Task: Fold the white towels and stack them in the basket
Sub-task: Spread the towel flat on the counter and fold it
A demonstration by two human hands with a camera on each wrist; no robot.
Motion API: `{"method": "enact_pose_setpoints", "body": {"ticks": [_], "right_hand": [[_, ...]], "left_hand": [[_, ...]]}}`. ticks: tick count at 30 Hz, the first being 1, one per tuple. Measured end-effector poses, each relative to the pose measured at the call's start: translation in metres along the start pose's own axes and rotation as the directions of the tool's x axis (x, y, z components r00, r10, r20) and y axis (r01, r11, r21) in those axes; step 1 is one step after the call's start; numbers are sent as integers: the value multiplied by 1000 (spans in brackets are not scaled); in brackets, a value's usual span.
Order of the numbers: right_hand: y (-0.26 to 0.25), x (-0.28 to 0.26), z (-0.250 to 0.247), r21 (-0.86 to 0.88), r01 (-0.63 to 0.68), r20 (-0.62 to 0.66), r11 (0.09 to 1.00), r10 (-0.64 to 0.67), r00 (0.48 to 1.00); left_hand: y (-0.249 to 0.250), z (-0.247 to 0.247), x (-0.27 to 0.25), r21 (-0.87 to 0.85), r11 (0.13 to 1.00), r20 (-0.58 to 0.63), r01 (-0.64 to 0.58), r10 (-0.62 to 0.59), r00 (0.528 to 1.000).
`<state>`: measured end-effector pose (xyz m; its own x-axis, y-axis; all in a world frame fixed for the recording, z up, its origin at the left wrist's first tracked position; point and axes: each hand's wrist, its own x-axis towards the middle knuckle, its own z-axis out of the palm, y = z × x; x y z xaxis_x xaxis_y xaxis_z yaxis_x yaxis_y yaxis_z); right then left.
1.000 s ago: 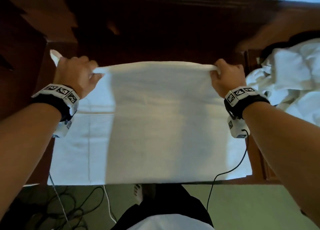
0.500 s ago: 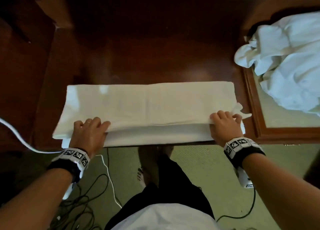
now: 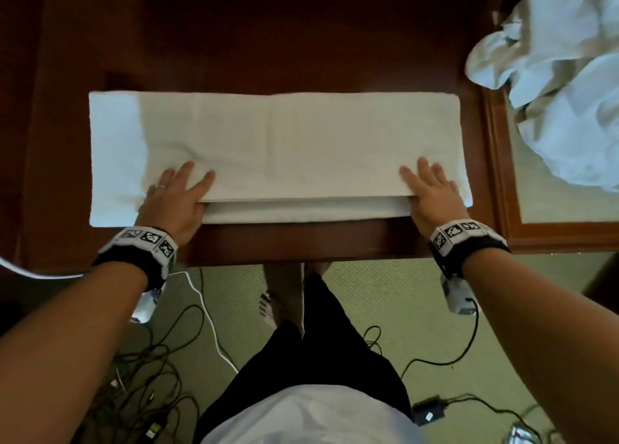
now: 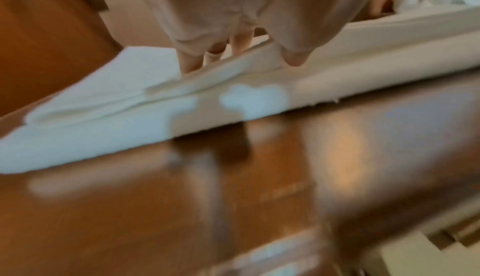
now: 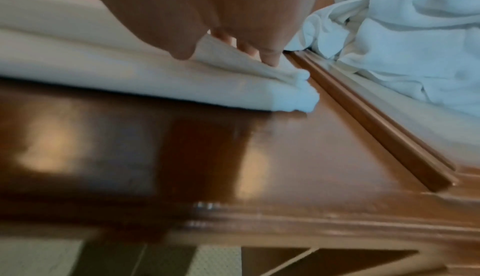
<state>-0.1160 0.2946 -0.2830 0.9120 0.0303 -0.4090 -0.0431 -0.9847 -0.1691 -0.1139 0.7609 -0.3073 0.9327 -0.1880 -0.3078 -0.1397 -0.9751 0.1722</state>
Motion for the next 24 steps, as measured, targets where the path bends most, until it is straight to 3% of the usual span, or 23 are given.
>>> {"method": "enact_pose_setpoints", "body": {"ticks": [3,7,10,17,18,20,22,24], "right_hand": [[10,-15,1,9,41,-143,999,-39,989],[18,-28,22,-116,15,-2,993,-15,1000],[19,-20,19,-102,-31,-30,994,28,999],[20,-31,22,-144,-168,-86,975,157,984],[7,-29,22,-149,-129,-124,980,111,986],[-24,-24,27,-164,75,-151,984,-101,983],[-50,-18,36,-157,275,-142,949,-297,944],[-61,-14,39,-23,262,-108,965,-263,959]], "left_hand": [[1,-2,-11,15,1000,-98,-16,17,995],[2,22,-39,91,996,-1,-4,4,1000],[3,22,-32,78,997,18,22,-23,1000],[-20,13,-36,-3,999,-132,-48,47,990],[-27,11,-37,9,999,-138,-38,39,990],[-39,3,-37,36,999,-131,1,4,991],[-52,-7,-34,70,997,-131,20,-10,991],[-66,-17,-33,132,990,-133,48,-31,991]]}}
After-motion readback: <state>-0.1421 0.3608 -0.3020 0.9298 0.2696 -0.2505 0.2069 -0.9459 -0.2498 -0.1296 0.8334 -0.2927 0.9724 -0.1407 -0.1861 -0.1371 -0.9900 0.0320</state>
